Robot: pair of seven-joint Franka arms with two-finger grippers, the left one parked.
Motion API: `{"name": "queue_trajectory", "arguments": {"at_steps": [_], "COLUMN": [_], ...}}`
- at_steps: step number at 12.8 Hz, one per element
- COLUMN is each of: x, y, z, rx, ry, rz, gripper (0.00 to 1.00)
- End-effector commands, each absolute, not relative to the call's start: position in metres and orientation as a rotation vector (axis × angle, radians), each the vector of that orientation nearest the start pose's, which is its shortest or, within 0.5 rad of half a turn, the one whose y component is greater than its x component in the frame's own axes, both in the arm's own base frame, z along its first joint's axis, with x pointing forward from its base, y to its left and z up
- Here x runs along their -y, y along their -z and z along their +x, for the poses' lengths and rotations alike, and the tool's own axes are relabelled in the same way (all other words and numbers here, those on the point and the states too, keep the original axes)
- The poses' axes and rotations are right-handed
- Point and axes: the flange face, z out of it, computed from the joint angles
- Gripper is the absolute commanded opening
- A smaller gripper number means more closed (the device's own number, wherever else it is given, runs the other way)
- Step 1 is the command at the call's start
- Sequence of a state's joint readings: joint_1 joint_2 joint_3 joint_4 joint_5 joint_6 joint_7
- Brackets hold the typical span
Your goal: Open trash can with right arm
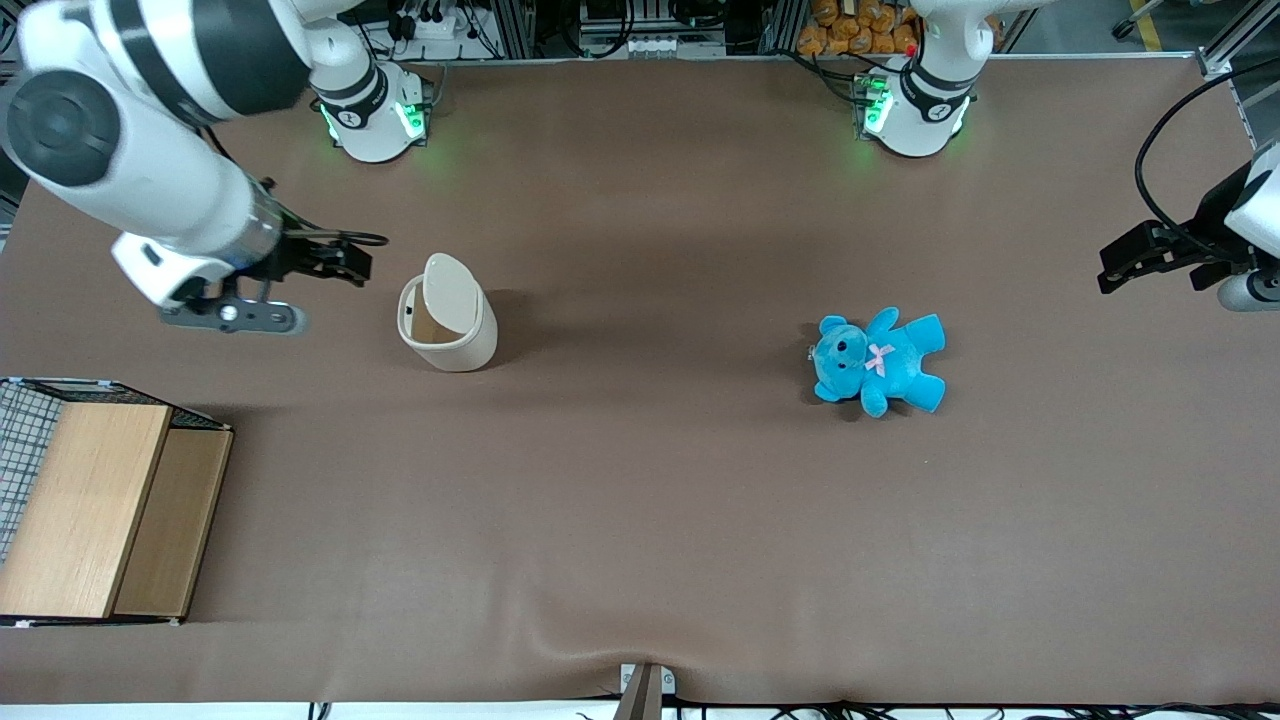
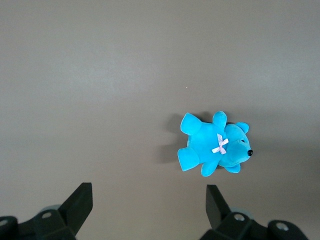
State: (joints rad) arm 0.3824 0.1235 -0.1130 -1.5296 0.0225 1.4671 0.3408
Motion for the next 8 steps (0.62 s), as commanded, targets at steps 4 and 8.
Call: {"name": "queue_trajectory", "arguments": {"at_steps": [4,8], "x": [-0.096,-0.072], "y": [-0.623,-0.649], "z": [0.548,0.55], "rx": [-0.038,0.071], "ry": [-0.178,-0.106], "rz": [-3.126,-3.117], "gripper": [1.0,1.0]}}
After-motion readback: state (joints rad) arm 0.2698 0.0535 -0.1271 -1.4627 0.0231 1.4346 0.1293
